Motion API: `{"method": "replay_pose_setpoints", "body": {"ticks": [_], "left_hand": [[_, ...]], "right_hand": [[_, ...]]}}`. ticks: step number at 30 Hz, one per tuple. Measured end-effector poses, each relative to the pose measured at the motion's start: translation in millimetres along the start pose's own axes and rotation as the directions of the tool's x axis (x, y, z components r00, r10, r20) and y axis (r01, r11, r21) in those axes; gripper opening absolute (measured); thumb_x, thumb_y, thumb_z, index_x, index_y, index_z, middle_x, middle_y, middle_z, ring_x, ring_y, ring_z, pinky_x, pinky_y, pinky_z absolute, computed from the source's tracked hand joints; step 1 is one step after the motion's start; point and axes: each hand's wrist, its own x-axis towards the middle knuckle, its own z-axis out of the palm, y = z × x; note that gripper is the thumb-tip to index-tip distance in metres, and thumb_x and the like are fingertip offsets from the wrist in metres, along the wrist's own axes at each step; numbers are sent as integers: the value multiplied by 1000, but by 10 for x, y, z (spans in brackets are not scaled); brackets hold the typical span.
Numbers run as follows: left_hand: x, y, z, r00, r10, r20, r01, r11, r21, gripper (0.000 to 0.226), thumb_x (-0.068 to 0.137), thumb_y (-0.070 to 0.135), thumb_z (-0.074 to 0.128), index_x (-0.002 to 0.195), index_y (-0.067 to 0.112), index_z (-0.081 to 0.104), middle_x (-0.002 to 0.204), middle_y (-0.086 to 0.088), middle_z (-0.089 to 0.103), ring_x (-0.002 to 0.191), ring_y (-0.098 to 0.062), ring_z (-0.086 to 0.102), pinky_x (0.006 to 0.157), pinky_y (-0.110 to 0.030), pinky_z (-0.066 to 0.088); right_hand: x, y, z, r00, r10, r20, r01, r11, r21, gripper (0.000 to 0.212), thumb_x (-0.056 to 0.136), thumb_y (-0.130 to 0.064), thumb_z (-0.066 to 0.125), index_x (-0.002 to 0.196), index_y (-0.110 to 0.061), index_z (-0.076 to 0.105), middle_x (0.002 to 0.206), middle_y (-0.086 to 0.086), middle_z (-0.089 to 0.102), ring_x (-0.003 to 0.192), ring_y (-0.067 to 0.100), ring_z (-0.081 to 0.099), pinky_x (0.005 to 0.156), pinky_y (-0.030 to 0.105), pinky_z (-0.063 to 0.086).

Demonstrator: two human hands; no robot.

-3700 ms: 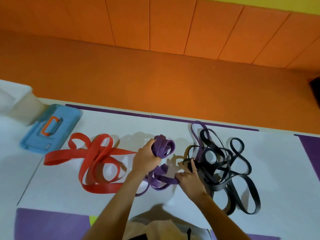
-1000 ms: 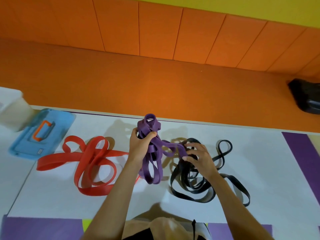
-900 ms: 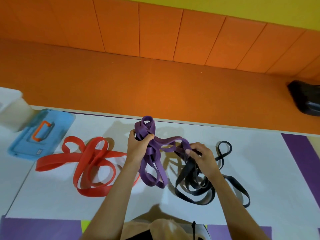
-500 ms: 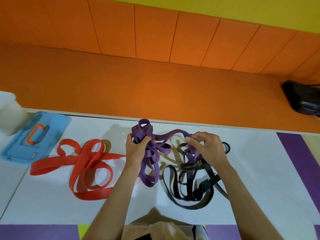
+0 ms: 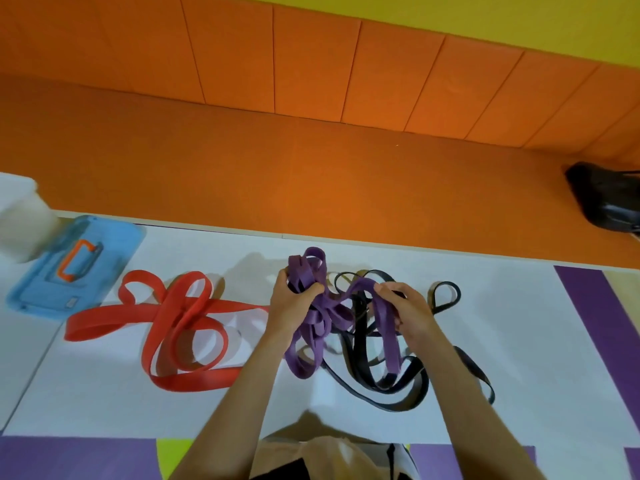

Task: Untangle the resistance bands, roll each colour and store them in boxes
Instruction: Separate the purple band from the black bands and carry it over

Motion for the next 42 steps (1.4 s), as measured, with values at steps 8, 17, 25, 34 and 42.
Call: {"method": "replay_pose_setpoints", "body": {"ticks": [8,17,25,34,42], "left_hand": [[-110,-226,181,995,-59,83,57,998,23,51,79,28,91,119,29,60,105,3,76,83,-10,77,62,-18,58],[-150,-276,116,989,-74,130,72,997,20,58,83,29,90,131,27,58,104,8,80,96,-14,78,87,-35,63],[-201,-64,-161,975,59,214,-49,997,-52,51,94,-5,65,132,29,59,114,-8,74,102,-25,76,79,-34,64],[-270,-95,-316,984,97,151,-14,881,-473,58,95,2,63,148,23,53,135,-21,66,117,-42,64,106,-60,49],[-394,212,-188,984,168,64,-108,836,-538,56,95,0,61,147,20,52,136,-21,68,110,-38,71,88,-47,62]], "right_hand": [[-258,501,117,992,-42,119,51,996,-72,26,102,-16,65,127,-14,73,119,11,77,115,31,70,95,32,53],[-320,802,131,942,-54,331,36,998,61,38,104,-22,62,141,-30,65,131,15,72,117,36,72,92,50,62],[-300,767,653,977,-181,113,195,973,-121,39,101,7,60,129,-17,72,118,25,61,104,37,73,74,57,65],[-278,572,785,970,-239,-38,241,970,41,18,95,-7,69,100,-21,79,93,8,79,89,31,77,75,42,66],[-307,228,730,928,-358,104,363,931,-30,29,98,-5,64,114,-25,78,99,7,81,88,33,77,81,56,64]]}}
